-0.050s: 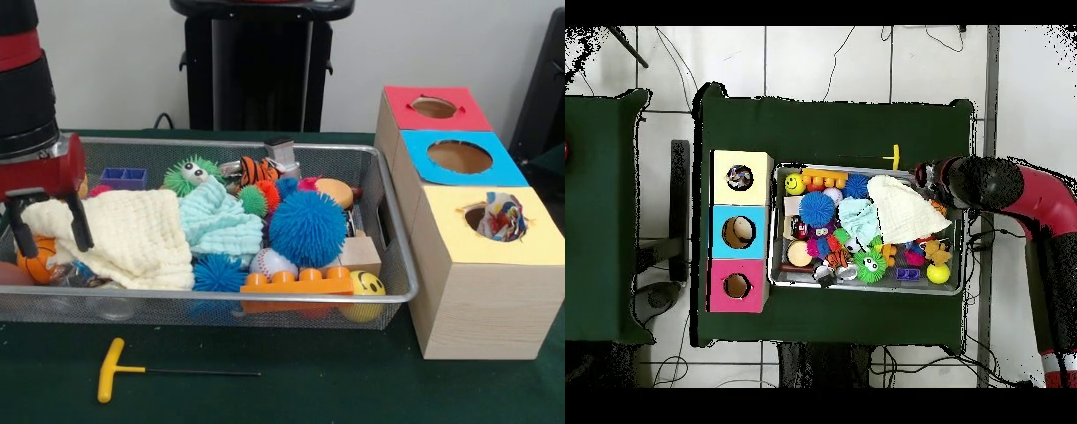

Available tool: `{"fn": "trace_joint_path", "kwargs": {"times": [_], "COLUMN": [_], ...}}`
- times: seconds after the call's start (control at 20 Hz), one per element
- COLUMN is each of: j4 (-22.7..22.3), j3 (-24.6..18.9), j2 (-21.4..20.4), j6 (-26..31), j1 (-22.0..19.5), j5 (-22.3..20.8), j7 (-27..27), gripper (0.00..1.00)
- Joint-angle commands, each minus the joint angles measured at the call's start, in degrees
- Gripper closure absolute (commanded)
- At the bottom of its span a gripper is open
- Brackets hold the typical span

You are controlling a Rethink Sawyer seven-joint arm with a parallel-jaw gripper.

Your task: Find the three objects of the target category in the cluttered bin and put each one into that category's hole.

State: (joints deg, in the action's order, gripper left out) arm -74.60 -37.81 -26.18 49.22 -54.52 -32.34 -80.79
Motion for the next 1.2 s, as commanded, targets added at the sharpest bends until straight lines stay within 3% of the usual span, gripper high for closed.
{"fn": "trace_joint_path", "kwargs": {"times": [0.05, 0.6, 1.05, 1.2], "j4": [-8.3, -17.1, -17.5, -18.1], "j3": [-0.3, 0.9, 2.6, 4.5], "j2": [-1.4, -2.3, 2.0, 1.7], "j6": [-0.6, -6.3, -14.3, -16.5], "j1": [-0.4, -0.5, 2.8, 4.1], "j5": [-3.8, -5.4, -7.1, -7.5], "j7": [12.9, 5.2, -1.3, -3.4], "gripper": [0.0, 0.0, 0.0, 0.0]}}
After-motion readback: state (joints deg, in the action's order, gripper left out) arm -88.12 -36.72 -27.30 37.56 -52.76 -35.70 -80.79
